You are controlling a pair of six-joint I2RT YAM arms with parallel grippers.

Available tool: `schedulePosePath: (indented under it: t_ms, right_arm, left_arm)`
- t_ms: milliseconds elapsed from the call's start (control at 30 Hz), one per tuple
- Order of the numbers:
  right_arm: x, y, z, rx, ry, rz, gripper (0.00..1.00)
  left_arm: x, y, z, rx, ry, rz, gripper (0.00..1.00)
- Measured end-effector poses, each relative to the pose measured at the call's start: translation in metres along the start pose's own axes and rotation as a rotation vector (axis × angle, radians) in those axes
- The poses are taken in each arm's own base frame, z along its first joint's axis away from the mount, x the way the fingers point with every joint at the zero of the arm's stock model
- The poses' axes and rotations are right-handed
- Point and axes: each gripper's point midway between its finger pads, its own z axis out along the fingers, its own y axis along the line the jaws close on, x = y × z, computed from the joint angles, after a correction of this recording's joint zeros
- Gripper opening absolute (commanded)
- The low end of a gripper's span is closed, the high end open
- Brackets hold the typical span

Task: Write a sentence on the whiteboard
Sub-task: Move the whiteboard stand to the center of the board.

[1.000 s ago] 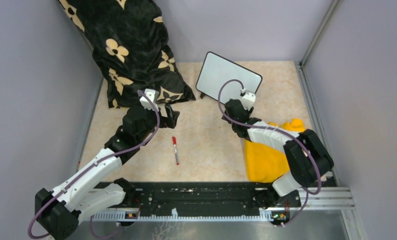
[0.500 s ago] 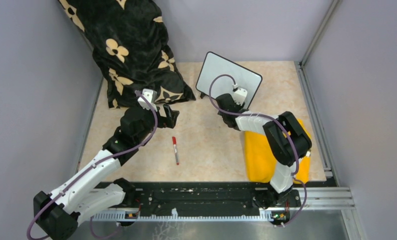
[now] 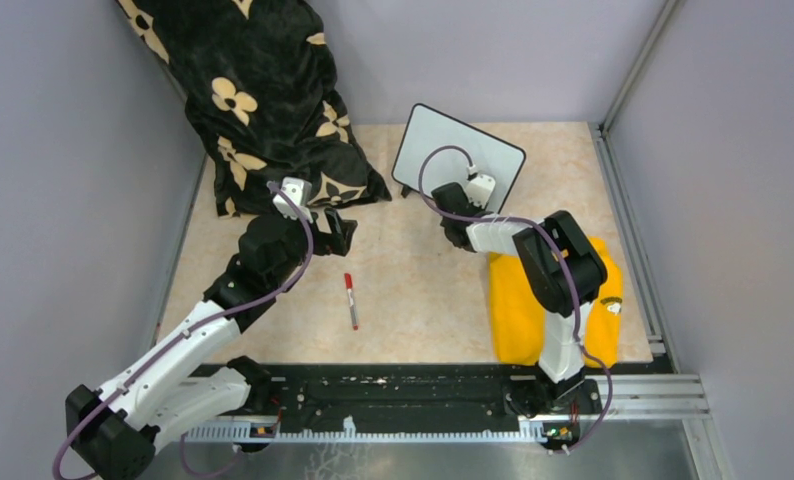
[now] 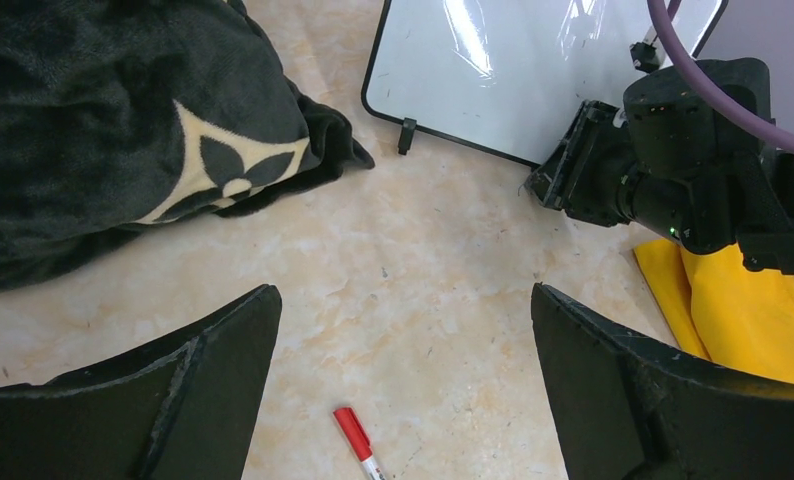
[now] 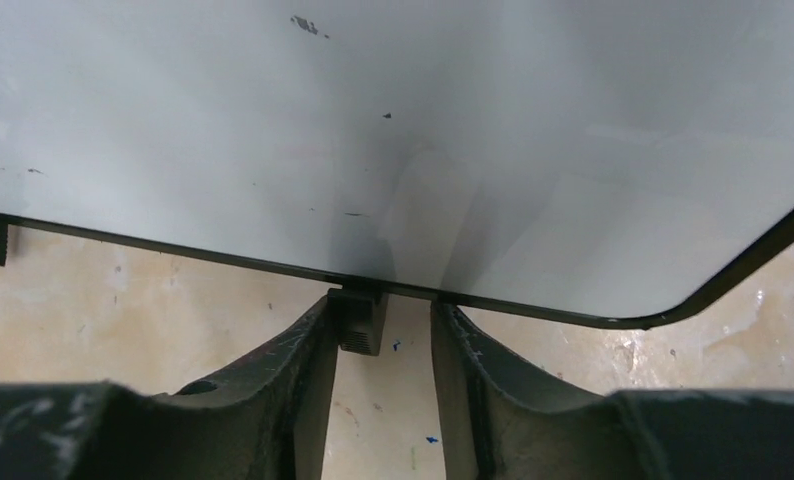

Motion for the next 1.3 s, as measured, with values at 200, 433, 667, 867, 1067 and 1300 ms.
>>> schedulePosePath:
  t_ms: [200,433,667,867,1067,1300]
  right_arm:
    - [-0.003,0.001,0.002,-0.003,-0.007,-0.003,0.20]
    - [-0.003,-0.002,0.002,-0.006,-0.020,-0.040,0.00]
    - [0.002,-0.019,-0.008,-0.026,-0.029,-0.097,0.00]
    - [0.017,-0.039,-0.031,-0.061,0.000,-0.195,0.00]
    - [0.046,-0.042,-0.068,-0.143,0.037,-0.339,0.00]
    - [0.070,-0.045,-0.102,-0.259,0.078,-0.431,0.00]
  left_arm:
    - [0.000,0.000,0.000,-0.001,0.000,0.000,1.00]
    - [0.000,0.001,0.000,-0.003,0.000,0.000,1.00]
    - [0.003,0.001,0.002,-0.005,0.010,0.002,1.00]
    - [0.006,0.001,0.004,-0.007,0.020,0.004,1.00]
    - [0.011,0.002,0.007,-0.011,0.035,0.007,1.00]
    - [0.016,0.003,0.010,-0.015,0.050,0.010,1.00]
